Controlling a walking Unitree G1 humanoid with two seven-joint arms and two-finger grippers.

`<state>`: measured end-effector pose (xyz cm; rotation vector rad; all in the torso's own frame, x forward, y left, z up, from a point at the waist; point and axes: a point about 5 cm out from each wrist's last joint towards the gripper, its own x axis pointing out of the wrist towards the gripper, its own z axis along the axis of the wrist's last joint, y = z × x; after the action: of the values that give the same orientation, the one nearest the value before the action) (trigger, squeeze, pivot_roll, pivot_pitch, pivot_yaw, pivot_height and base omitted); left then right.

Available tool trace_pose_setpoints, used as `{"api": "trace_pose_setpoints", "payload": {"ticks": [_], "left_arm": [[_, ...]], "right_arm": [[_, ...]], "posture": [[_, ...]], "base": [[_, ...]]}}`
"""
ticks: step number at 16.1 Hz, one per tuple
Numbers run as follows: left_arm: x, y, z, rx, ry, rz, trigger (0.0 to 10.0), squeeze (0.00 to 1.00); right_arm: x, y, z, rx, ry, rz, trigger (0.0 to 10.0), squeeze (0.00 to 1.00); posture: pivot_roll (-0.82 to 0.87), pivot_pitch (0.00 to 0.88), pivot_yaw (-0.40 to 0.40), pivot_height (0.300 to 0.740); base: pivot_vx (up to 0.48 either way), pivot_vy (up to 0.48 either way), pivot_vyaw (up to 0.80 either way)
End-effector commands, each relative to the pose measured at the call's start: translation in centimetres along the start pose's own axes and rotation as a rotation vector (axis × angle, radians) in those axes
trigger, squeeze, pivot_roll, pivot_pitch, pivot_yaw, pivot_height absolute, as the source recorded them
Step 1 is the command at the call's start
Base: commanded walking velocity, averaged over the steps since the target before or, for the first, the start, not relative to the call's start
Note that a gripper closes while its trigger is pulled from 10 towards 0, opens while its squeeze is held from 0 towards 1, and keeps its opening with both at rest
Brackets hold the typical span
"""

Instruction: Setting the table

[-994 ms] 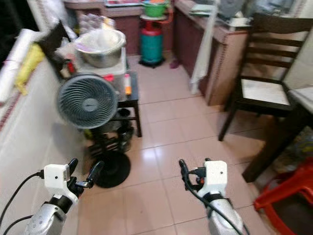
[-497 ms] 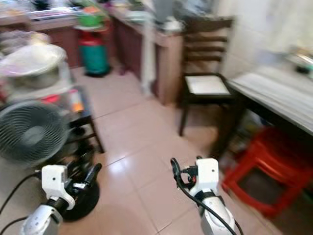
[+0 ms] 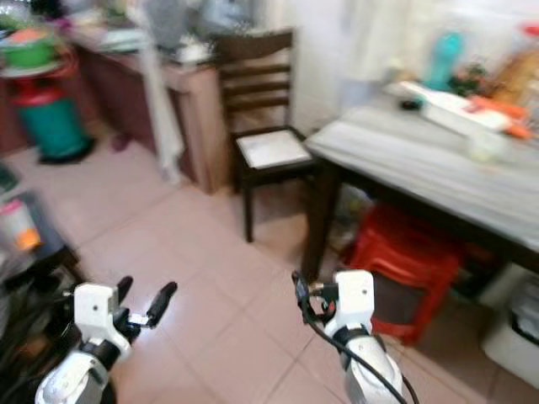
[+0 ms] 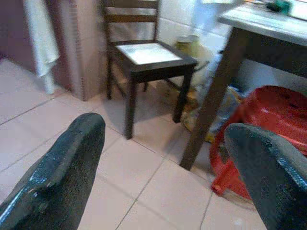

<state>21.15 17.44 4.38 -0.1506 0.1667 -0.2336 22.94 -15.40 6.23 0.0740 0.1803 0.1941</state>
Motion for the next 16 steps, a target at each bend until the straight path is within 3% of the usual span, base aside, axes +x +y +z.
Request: {"api": "trace_pose_setpoints", "payload": {"ticks": [1, 8, 9, 12, 13, 16], "left_arm": [[0.6, -0.8, 0.1, -0.003, -0.006, -0.032, 10.0, 0.0], [0.9, -0.1, -0.2, 0.004, 0.014, -0.004, 10.0, 0.0], [1.0, 0.0, -0.2, 0.006, 0.021, 0.022, 10.0, 0.0], [1.2, 0.5, -0.6, -0.005, 0.053, 0.07, 10.0, 0.0], [1.2, 0.7, -0.5, 0.005, 0.049, 0.073, 10.0, 0.0], [1.5, 0.6, -0.3, 0.022, 0.047, 0.077, 10.0, 0.0]], "right_arm": [[0.1, -0.9, 0.1, -0.007, 0.005, -0.025, 10.0, 0.0], [0.3, -0.8, 0.0, 0.004, 0.004, -0.029, 10.0, 0.0], [0.2, -0.7, 0.0, 0.049, -0.007, -0.031, 10.0, 0.0], [0.3, -1.0, -0.1, 0.022, 0.008, -0.065, 10.0, 0.0], [0.4, -1.3, -0.1, -0.046, 0.003, -0.107, 10.0, 0.0], [0.3, -1.4, -0.3, -0.035, -0.012, -0.129, 10.0, 0.0]], "posture": [[-0.01, 0.0, 0.032, 0.74], [0.0, 0.0, 0.035, 0.74], [0.0, 0.0, 0.036, 0.74], [0.0, 0.0, 0.04, 0.74], [0.0, 0.0, 0.044, 0.74], [0.0, 0.0, 0.044, 0.74]], "base": [[0.289, 0.0, -0.8], [0.246, 0.0, -0.8], [0.0, 0.0, -0.8], [0.0, 0.0, 0.0], [0.0, 0.0, 0.0], [0.0, 0.0, 0.0]]}}
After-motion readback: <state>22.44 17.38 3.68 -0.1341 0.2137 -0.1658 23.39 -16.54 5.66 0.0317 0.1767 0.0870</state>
